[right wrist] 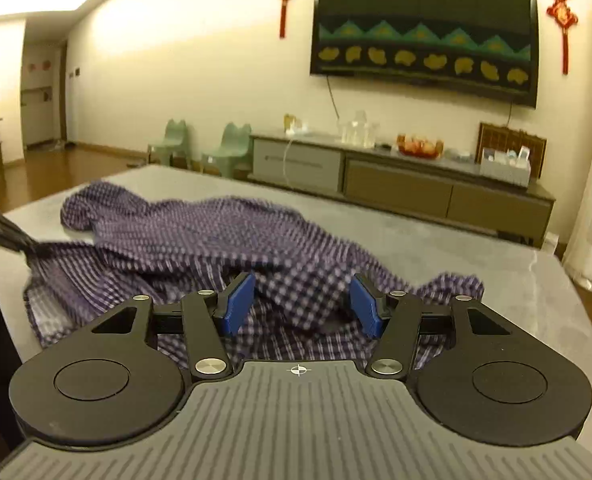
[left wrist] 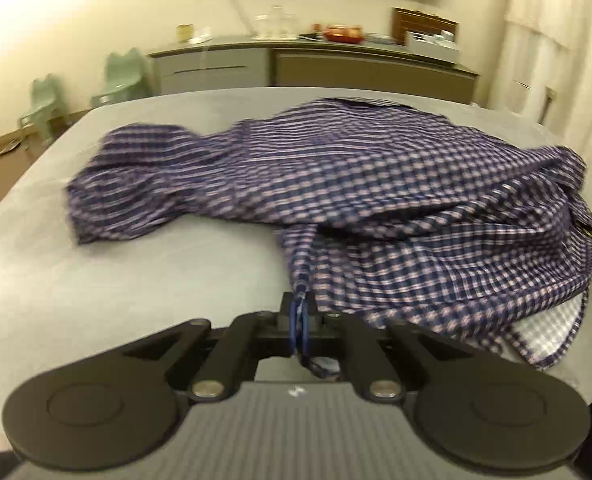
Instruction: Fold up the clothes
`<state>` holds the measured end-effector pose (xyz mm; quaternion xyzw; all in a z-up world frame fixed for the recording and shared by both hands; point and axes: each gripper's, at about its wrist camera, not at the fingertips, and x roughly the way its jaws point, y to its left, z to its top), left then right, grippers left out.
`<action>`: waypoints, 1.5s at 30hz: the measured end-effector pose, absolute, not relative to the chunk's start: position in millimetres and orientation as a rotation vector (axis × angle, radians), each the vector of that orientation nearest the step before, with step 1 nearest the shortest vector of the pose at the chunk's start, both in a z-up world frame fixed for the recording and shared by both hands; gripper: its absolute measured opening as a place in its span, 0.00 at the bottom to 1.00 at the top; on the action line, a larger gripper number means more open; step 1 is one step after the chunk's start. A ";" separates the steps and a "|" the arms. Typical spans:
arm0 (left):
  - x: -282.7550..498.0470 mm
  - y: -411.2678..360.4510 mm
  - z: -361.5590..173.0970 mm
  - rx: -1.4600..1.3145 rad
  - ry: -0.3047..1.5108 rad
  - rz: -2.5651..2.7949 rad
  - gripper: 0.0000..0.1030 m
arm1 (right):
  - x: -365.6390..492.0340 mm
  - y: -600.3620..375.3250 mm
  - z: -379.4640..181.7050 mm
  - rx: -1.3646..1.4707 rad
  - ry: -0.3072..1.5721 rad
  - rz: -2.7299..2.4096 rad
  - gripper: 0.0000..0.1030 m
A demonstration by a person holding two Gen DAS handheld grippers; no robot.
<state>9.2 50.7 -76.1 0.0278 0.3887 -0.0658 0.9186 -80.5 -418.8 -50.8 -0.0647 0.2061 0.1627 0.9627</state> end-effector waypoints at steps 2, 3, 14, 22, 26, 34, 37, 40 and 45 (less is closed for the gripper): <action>9.1 49.3 -73.9 0.056 0.803 -0.132 0.13 | -69.3 -422.4 -67.4 -0.133 0.469 0.324 0.66; 9.2 45.5 -73.6 0.060 0.801 -0.135 0.16 | -62.9 -422.5 -75.1 -0.141 0.503 0.315 0.67; 24.2 -5.9 -100.1 0.127 0.814 -0.192 0.44 | -16.2 -429.3 -131.2 -0.183 0.761 0.248 0.51; 31.5 4.7 -110.5 0.059 0.880 -0.182 0.32 | -19.6 -466.3 -124.0 -0.163 0.854 0.141 0.00; 26.2 10.0 -112.0 0.066 0.871 -0.175 0.13 | -33.3 -500.2 -114.3 -0.148 0.866 0.038 0.00; 20.9 8.7 -111.1 0.064 0.870 -0.188 0.00 | -42.8 -496.7 -92.6 0.087 0.775 0.094 0.34; 17.5 5.6 -108.6 0.074 0.852 -0.182 0.00 | -24.3 -486.2 -93.6 0.243 0.774 0.134 0.46; 11.8 4.4 -107.0 0.082 0.842 -0.182 0.00 | -5.2 -458.7 -102.5 0.105 0.803 0.097 0.52; 5.8 2.0 -108.9 0.098 0.842 -0.191 0.00 | 12.5 -429.8 -127.1 -0.106 0.871 0.090 0.37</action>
